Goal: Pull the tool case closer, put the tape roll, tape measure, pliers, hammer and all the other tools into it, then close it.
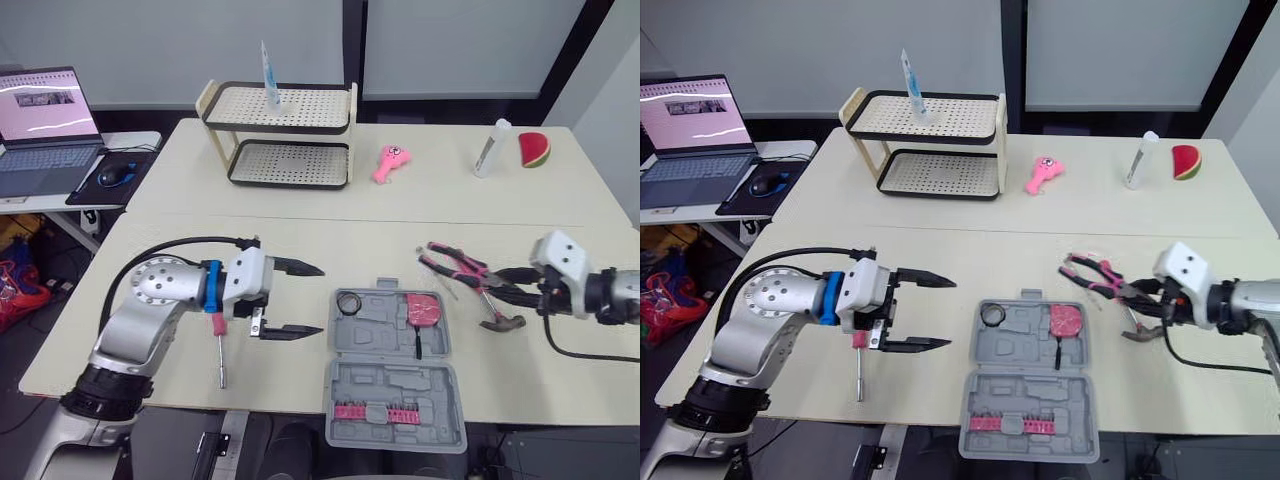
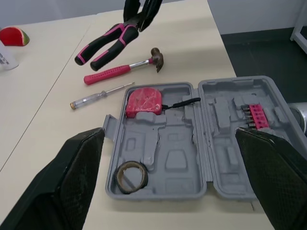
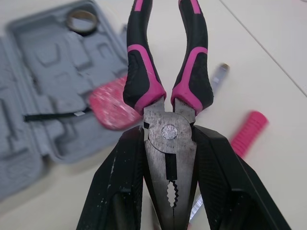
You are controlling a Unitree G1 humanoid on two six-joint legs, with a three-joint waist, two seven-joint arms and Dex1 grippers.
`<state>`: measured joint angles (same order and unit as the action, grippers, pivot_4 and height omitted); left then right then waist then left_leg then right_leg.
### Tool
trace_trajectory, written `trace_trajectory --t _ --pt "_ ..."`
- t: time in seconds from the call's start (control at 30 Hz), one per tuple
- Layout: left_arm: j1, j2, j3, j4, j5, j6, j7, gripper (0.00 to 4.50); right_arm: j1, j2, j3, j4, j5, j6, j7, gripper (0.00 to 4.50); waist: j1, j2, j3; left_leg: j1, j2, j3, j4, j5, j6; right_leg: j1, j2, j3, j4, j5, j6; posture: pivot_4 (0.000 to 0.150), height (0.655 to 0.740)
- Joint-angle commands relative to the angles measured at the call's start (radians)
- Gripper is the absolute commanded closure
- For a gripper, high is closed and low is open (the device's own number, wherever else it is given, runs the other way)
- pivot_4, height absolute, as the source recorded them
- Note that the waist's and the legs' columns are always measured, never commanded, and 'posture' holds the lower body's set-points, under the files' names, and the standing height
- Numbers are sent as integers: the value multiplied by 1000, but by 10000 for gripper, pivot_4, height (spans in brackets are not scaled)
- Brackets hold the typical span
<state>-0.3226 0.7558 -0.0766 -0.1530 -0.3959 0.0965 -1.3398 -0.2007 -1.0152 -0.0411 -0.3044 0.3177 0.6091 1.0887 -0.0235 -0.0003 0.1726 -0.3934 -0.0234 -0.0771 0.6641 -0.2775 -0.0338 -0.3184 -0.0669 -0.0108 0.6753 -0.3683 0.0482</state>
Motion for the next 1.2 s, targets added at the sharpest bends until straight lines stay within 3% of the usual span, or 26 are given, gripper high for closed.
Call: trace_trajectory --t 0.03,0.4,1.2 --pt "29 41 41 -27 -15 -27 -25 0 -43 -45 111 -180 -36 86 -8 32299 1 0 0 0 0 0 0 0 0 -1 0 0 0 0 0 1500 7400" --pt "113 96 53 -12 16 -97 -35 0 -293 48 466 -323 -176 318 -104 32299 -3 -1 1 -5 -1 -2 0 -1 2 -7 0 0 3 0 0 1500 7400" --pt "112 101 45 -17 24 -78 -30 0 -367 124 655 -192 -341 195 -59 32299 -6 -1 1 -7 0 1 0 0 0 -14 1 0 7 0 0 1500 7400"
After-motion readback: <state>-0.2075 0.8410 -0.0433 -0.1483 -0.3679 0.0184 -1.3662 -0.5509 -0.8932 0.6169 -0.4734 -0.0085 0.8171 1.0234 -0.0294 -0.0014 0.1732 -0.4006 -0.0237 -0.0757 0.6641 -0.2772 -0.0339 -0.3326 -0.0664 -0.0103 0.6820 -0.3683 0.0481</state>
